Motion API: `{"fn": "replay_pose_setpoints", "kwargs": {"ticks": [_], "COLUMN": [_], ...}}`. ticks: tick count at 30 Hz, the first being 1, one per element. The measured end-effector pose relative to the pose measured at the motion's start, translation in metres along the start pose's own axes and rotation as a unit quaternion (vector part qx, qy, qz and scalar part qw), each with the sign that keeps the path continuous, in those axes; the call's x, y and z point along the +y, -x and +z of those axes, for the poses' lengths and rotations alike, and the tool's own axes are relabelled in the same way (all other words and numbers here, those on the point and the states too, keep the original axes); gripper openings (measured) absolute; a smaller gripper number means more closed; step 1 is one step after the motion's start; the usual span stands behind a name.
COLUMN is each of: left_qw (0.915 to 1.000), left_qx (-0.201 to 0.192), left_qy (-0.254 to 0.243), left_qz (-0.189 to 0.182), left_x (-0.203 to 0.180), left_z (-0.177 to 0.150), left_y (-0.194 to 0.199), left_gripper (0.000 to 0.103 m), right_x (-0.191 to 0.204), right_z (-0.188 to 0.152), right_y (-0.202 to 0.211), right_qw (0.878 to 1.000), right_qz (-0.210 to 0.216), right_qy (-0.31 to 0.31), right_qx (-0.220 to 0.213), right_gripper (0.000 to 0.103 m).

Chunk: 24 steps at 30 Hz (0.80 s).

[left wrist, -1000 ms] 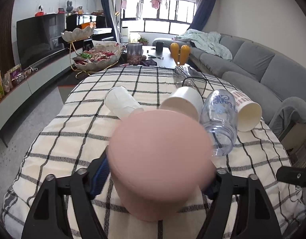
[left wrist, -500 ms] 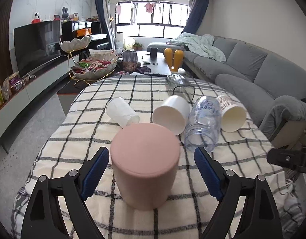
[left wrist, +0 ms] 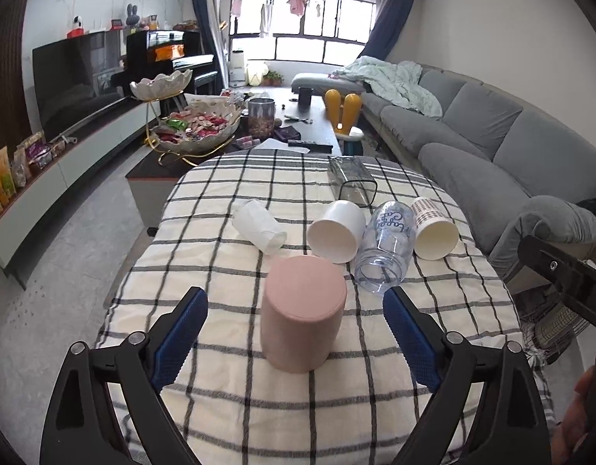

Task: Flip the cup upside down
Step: 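Open the left gripper and pull it back from the pink cup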

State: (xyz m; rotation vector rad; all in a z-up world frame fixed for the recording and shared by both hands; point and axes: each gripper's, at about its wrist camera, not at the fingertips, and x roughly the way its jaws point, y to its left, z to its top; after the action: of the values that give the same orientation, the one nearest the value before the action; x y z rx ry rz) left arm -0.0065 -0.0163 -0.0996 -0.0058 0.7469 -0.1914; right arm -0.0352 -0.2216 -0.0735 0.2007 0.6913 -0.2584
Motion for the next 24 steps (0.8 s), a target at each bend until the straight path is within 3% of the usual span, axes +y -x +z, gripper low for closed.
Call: {"fn": "replay_pose_setpoints", "kwargs": {"ticks": [11, 24], "left_qw": [0.9989, 0.9987], "left_qx": [0.023, 0.005], "left_qy": [0.032, 0.03], "left_qz": [0.024, 0.042], "left_x": [0.014, 0.016], "left_z": [0.014, 0.018], "left_y": [0.031, 0.042], "left_gripper": [0.097, 0.097], "right_x": [0.013, 0.014], "right_z": [0.01, 0.011], "right_y": [0.039, 0.048], "right_qw": [0.999, 0.998], "right_qz": [-0.023, -0.018], "right_qy": [0.012, 0.016], "right_qx": [-0.041, -0.052], "right_gripper": [0.096, 0.097]}}
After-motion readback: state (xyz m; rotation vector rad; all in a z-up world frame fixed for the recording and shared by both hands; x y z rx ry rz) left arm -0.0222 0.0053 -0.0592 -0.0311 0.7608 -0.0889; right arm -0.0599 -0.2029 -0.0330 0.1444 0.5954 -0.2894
